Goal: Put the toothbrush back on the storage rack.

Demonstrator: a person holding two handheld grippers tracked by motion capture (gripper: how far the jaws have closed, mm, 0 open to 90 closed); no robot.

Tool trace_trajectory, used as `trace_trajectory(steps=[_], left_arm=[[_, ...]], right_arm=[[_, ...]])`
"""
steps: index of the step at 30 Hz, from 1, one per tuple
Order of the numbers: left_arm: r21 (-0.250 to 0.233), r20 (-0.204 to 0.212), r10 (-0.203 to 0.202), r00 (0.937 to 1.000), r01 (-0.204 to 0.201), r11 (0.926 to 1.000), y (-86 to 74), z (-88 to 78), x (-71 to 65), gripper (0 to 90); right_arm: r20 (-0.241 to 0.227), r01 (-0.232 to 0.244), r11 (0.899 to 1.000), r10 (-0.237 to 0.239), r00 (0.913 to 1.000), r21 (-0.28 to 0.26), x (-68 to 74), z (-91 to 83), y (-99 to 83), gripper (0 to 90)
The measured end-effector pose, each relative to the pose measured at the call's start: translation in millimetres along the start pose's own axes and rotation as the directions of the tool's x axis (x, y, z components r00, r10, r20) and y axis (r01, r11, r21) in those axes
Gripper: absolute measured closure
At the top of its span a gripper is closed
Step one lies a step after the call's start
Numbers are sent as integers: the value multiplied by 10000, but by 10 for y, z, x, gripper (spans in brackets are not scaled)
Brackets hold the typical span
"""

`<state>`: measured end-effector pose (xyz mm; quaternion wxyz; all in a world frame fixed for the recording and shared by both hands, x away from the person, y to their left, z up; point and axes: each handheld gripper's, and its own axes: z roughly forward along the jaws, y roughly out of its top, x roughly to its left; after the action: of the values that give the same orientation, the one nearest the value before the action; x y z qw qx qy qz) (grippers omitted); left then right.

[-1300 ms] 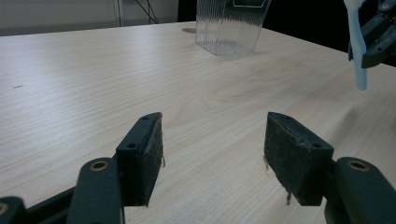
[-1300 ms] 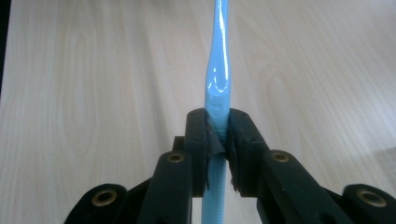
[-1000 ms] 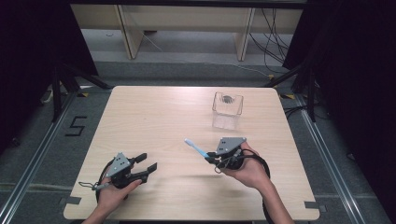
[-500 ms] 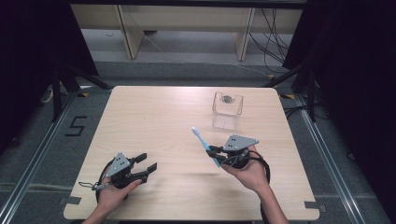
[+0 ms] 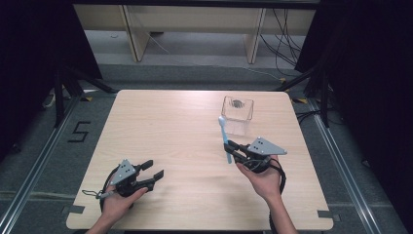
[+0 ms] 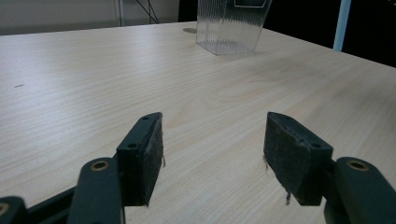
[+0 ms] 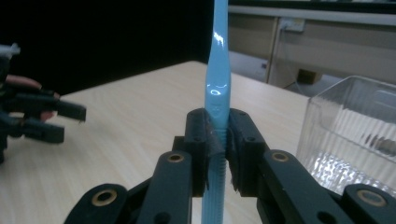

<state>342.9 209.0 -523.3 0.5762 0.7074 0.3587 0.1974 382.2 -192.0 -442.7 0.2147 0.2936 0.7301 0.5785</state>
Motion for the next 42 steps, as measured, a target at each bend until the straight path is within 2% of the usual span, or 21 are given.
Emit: trace_trajectory(steps=[2,4,7,8,9,10,12,13,22,25,28,29,30,31,32,33,36,37,39,40,42], left_arm=[[-8,-4,-10,10000,10,10000,0,0,1,373],[-10,-7,-40,10000,40,10000,0,0,2,373],[-2,-14,-7,10000,7,10000,0,1,0,373],[8,-18,3,10000,-3,10000,0,1,-1,374],[14,-21,9,10000,-9,10000,0,1,-1,374],[13,-20,11,10000,-11,10000,1,1,-1,374],[-6,-16,-11,10000,11,10000,0,0,0,374],[-10,-22,-47,10000,47,10000,0,-1,1,374],[-21,-12,-75,10000,75,10000,0,0,1,374],[-19,-9,-72,10000,72,10000,0,1,1,374],[-21,-14,-77,10000,77,10000,0,0,2,374],[-22,-16,-89,10000,89,10000,0,0,2,374],[-22,-16,-89,10000,89,10000,0,0,2,374],[-18,-15,-94,10000,94,10000,0,0,2,374],[-25,-3,-103,9999,103,9999,0,1,1,374],[-14,-12,-92,10000,92,10000,0,2,2,374],[-33,-4,-109,9999,109,9999,0,1,2,374],[-20,-16,-109,9999,109,9999,0,0,4,374],[-32,-14,-111,9999,111,9999,0,-1,6,374],[-31,-8,-112,9999,112,9999,0,-1,6,374],[-27,-9,-115,9999,115,9999,0,-1,5,374]], right_arm=[[126,-362,9988,366,9992,-320,-26,-23,-3,793],[552,-306,9960,354,9979,-841,-91,-51,-2,793],[672,-340,9949,405,9969,-947,-123,-79,6,793],[736,-692,9929,764,9944,-968,-110,-96,8,793],[857,-641,9904,749,9935,-1228,-125,-95,10,793],[788,-637,9913,731,9942,-1156,-143,-108,17,793],[1021,-953,9859,1098,9887,-1376,-142,-144,34,793],[1192,-762,9871,933,9885,-1406,-164,-156,44,793],[1710,-970,9767,1305,9766,-1914,-261,-206,111,792],[2139,-792,9739,1255,9688,-2125,-315,-223,151,792],[2318,-827,9727,1337,9635,-2171,-336,-229,170,791],[2581,-675,9734,1245,9581,-2188,-367,-240,191,791],[2581,-675,9734,1245,9581,-2188,-367,-240,191,791],[2575,-652,9672,1299,9575,-2457,-382,-226,202,791],[2584,-732,9696,1345,9566,-2336,-396,-234,214,791],[2727,-639,9669,1326,9529,-2469,-405,-224,228,791],[2805,-627,9657,1349,9503,-2520,-438,-200,272,791],[2975,-367,9683,1118,9482,-2470,-462,-203,288,791],[2951,-600,9622,1404,9451,-2656,-472,-167,338,791],[3057,-218,9635,1060,9462,-2666,-503,-160,356,790],[3095,-360,9634,1206,9432,-2656,-495,-152,371,790]])
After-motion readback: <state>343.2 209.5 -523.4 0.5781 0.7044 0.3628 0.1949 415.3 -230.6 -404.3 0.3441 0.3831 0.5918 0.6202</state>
